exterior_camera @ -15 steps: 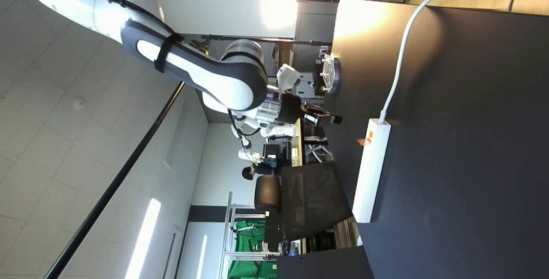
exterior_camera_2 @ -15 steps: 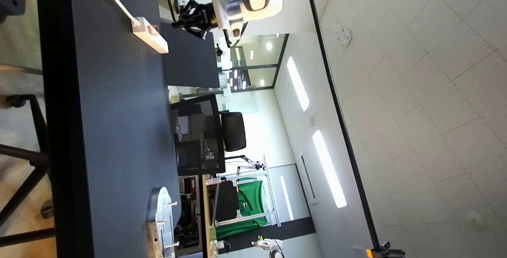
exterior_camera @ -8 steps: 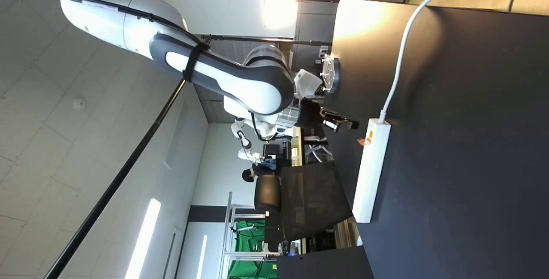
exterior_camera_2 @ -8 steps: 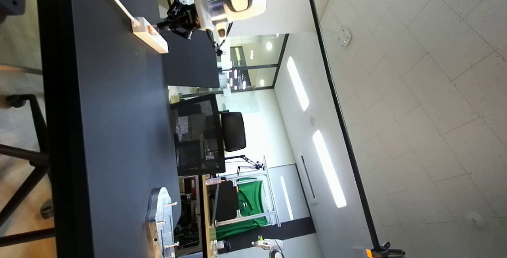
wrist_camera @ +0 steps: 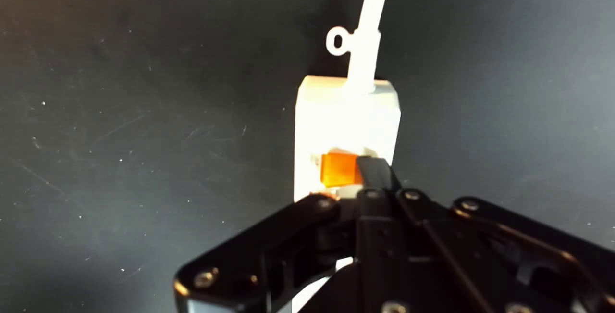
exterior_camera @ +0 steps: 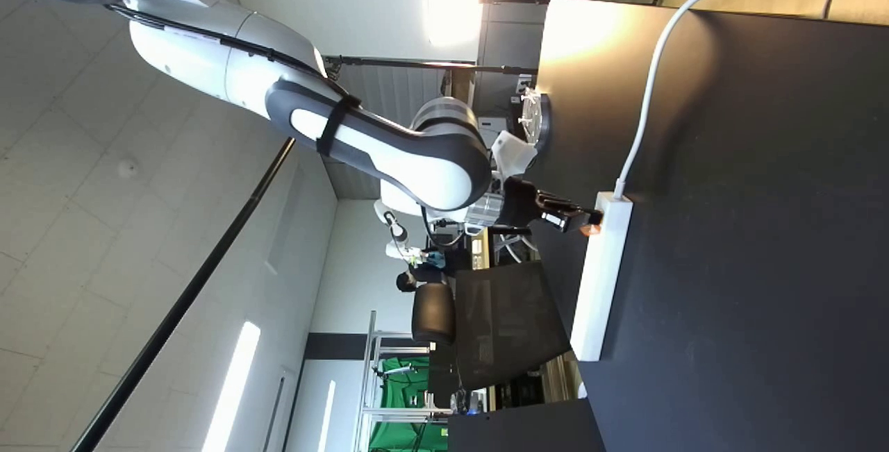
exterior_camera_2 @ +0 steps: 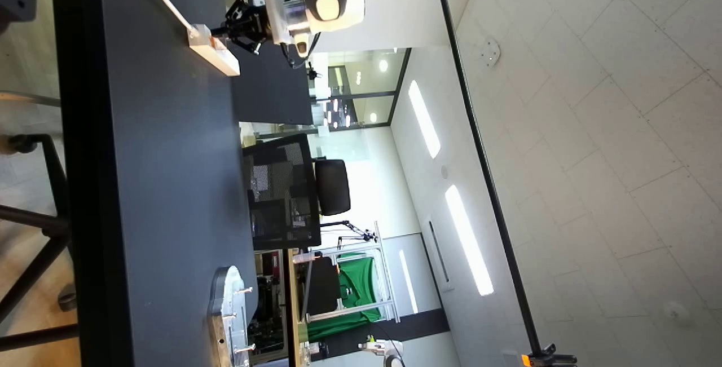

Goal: Push down on the button on the adaptor.

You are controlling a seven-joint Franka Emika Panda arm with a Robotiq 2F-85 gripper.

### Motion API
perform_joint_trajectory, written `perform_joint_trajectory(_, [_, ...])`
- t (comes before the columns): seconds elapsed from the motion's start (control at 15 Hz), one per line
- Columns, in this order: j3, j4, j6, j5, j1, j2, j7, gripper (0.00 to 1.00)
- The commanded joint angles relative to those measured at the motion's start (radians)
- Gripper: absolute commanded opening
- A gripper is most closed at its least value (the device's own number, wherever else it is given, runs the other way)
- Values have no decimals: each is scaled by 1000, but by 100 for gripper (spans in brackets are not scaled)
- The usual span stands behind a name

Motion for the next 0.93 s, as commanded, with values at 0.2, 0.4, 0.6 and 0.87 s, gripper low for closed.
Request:
perform_joint_trajectory(0.2, [17,14,-20,-38,-22,0,23,1])
perform_joint_trajectory(0.4, [17,14,-21,-39,-23,0,22,1])
perform_joint_trajectory(0.6, [18,14,-21,-39,-23,0,22,0])
perform_joint_trajectory(0.87, [-6,24,-11,-51,-2,15,40,0])
